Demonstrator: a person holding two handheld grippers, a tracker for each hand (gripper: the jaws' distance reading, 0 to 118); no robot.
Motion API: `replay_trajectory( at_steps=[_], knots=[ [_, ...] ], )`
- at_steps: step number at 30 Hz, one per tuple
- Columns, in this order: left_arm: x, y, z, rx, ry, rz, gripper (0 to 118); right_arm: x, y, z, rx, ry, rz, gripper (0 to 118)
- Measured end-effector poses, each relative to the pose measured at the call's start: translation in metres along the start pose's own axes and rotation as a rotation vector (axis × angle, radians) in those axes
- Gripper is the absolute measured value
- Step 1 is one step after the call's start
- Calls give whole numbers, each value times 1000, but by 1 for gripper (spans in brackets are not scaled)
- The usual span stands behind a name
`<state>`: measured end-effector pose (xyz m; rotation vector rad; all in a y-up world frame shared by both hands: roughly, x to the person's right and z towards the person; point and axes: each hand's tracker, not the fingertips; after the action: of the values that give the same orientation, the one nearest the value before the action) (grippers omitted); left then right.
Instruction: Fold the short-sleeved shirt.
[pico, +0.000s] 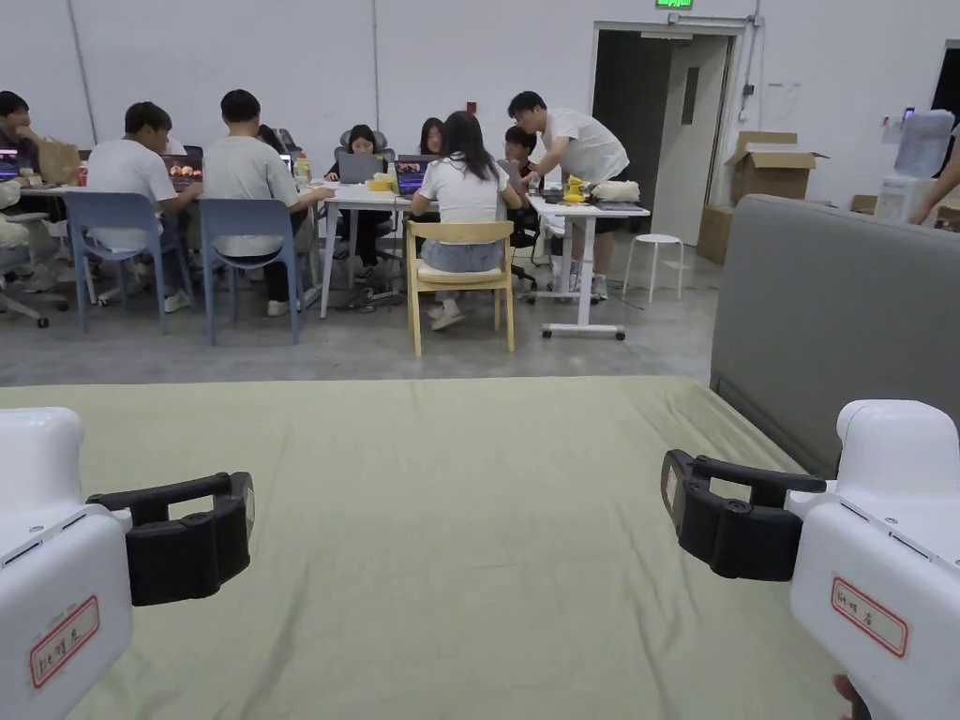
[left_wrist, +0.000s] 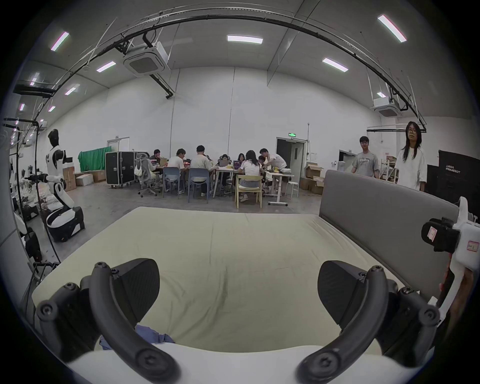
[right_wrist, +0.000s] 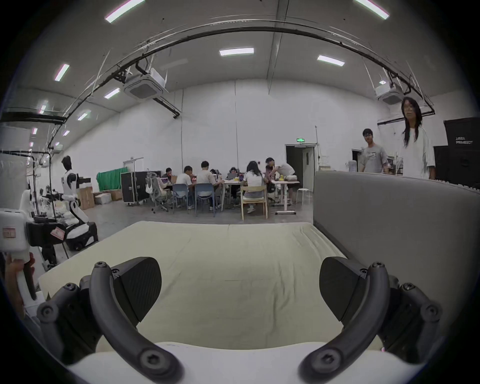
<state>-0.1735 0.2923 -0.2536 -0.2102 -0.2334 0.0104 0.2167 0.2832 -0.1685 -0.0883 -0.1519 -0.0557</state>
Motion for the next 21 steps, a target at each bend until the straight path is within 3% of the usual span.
replay_trajectory(
  at_steps=[4,10,14,15,16,21],
  knots=[
    [2,-1,-3,-5,-3,7,118,5,2,0,-31,76,-71,118],
    [9,-2,-4,-12,-14,-8,118,5,3,-2,-53,54,-140,118],
    [10,-2,-5,-16,-17,-20,118,11,3,0,-8,189,-200,118],
    [9,-2,-4,-14,-18,-19,118,11,4,0,-14,183,-198,118],
    [9,-2,-4,-10,-18,-18,118,9,5,0,-9,173,-183,118],
    [9,0,-5,4,5,-27,118,-9,5,-7,1,-4,54,118]
  ],
)
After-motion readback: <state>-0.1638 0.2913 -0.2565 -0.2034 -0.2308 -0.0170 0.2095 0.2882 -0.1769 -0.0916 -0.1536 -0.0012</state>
